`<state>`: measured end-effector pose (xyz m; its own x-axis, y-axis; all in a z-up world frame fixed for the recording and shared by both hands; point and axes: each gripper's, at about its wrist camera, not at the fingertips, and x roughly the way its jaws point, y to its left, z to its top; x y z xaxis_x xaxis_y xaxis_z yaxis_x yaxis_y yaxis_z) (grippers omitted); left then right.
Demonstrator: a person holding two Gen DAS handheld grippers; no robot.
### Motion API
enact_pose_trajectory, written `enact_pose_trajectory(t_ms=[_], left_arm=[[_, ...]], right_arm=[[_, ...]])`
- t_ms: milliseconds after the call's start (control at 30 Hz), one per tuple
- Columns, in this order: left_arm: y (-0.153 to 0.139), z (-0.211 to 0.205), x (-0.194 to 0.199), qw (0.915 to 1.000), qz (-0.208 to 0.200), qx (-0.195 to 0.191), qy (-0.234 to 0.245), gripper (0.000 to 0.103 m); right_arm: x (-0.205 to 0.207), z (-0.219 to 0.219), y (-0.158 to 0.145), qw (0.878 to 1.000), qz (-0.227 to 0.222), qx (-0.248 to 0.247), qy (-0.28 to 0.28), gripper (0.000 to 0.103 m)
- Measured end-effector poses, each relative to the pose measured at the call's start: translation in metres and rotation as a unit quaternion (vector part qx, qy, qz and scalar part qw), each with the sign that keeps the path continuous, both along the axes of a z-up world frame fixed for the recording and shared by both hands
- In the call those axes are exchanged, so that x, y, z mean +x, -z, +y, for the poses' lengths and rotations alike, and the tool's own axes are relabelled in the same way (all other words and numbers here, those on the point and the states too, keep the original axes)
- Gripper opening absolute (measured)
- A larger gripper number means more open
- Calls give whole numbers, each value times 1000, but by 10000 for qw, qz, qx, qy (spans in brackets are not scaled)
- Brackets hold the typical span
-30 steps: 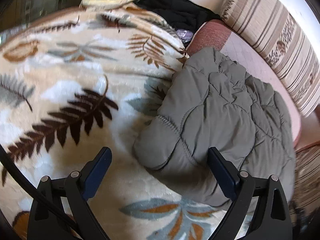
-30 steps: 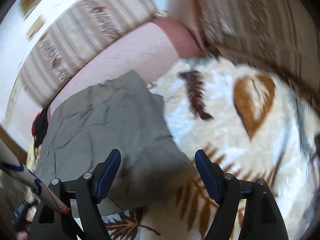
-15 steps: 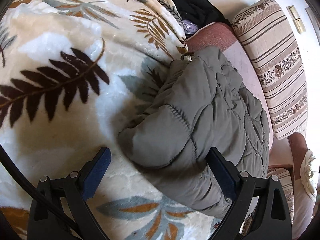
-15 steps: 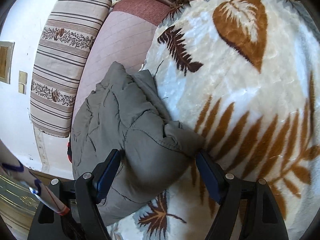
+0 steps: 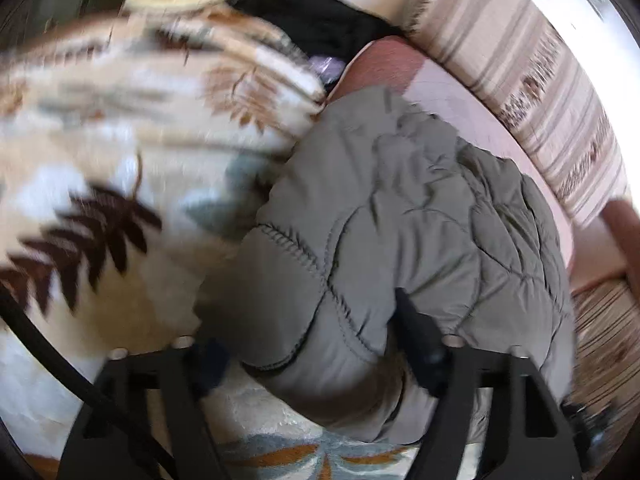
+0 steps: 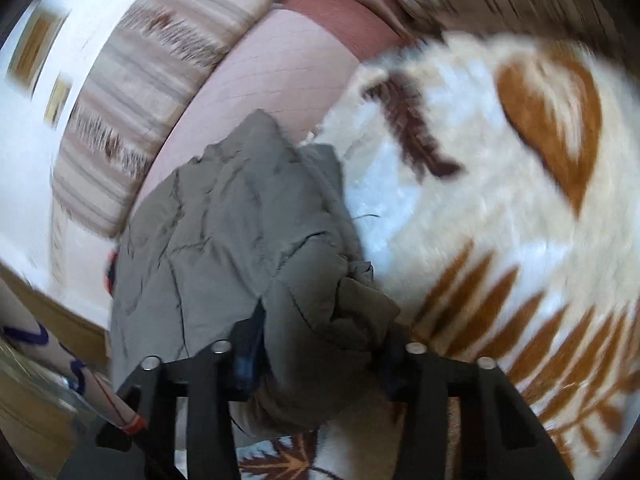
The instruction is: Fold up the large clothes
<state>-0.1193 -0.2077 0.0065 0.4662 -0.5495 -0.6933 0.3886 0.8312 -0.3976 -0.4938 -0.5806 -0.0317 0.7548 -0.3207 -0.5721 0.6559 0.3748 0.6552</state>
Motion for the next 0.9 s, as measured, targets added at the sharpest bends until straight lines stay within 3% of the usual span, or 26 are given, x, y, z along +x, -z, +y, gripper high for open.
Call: enact_pose_trajectory(t_ms=[67,133,333,633,900], left_arm=[[-5,-4,-7,9995,-243,211,26,58],[-10,-8,-13,9976,-549,410,49,54],[-25,-18,-30,9876,-1283,894,136,46],[-60,-10,-48,9813,-1731,826,147,41],[-87,12,-64,9821,-1735,714,141,40]], right_arm=[[10,14,-16,9961,522,-708,-71,40],[15,23,-26,9907,787,-1110,-88,38],[21,42,-47,9712,1290,-1995,-184,35],[18,64,-79,9547,1362,-2642,-172,32],[2,83,-108,9533,1178,-2773,-197,31]])
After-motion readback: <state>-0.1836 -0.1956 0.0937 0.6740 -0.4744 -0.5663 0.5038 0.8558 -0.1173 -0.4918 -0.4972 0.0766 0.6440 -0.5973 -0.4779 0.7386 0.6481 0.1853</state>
